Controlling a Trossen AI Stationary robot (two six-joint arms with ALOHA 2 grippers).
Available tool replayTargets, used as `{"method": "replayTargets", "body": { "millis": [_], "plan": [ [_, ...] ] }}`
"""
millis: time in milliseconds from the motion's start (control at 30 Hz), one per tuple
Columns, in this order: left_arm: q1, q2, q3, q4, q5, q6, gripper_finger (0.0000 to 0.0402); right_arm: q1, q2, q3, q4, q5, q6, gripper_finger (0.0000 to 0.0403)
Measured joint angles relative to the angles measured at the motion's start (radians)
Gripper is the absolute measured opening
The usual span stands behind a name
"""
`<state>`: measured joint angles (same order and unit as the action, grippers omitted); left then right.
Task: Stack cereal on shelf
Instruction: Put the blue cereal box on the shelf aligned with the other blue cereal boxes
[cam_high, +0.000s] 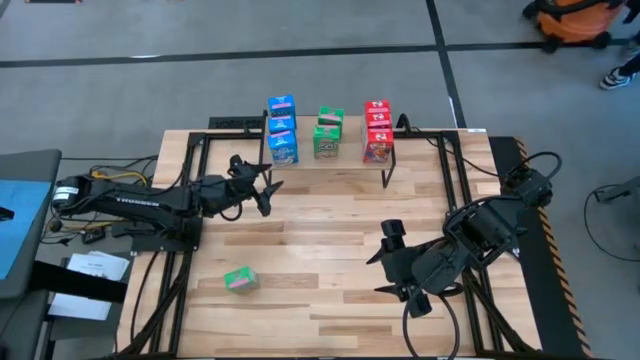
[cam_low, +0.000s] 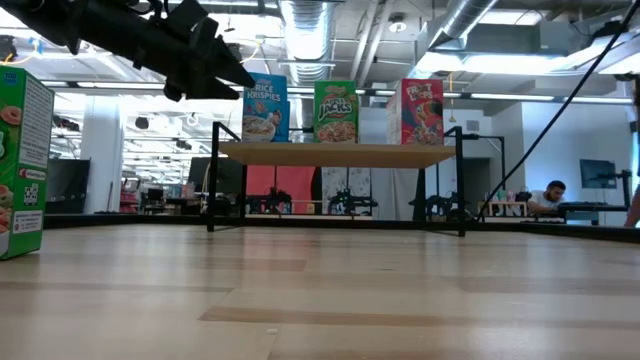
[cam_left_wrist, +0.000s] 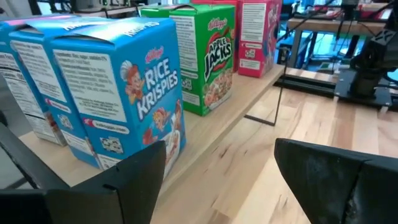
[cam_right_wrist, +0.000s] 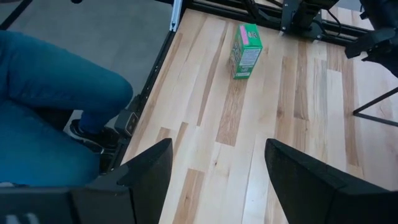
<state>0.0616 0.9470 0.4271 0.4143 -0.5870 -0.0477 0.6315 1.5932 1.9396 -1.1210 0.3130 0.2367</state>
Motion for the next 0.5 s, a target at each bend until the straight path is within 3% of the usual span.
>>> {"method": "replayTargets", "body": {
  "millis": [500],
  "plan": [
    [0.000, 0.111, 0.000, 0.091, 0.025, 0.018, 0.0291, -0.006, 0.000, 0.000, -0.001, 0.001, -0.006, 0.0281]
  ]
}}
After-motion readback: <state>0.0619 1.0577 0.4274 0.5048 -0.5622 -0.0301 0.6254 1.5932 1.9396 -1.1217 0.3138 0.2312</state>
